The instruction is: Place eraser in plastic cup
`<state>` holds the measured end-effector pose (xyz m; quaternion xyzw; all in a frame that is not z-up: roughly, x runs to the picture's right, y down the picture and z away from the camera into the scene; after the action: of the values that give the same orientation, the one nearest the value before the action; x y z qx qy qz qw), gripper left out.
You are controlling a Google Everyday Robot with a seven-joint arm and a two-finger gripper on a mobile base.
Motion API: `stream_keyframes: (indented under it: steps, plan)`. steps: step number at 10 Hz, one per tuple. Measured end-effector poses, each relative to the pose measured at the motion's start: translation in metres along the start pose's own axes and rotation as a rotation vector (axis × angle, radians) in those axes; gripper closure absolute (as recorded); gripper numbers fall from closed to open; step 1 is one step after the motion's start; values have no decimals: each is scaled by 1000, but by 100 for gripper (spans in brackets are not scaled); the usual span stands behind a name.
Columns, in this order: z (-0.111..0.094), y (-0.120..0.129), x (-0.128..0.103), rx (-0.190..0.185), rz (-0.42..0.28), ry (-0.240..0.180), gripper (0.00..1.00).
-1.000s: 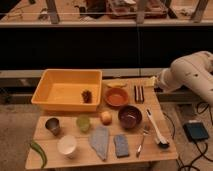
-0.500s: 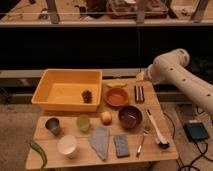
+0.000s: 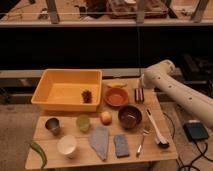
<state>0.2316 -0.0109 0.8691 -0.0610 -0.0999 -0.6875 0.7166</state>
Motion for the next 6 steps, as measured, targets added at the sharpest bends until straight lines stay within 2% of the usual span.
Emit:
stream_keyframes:
  steps: [5, 6]
  plan:
    - [51, 18, 2, 23, -11, -23, 35]
    - [70, 26, 4, 20, -22, -28, 35]
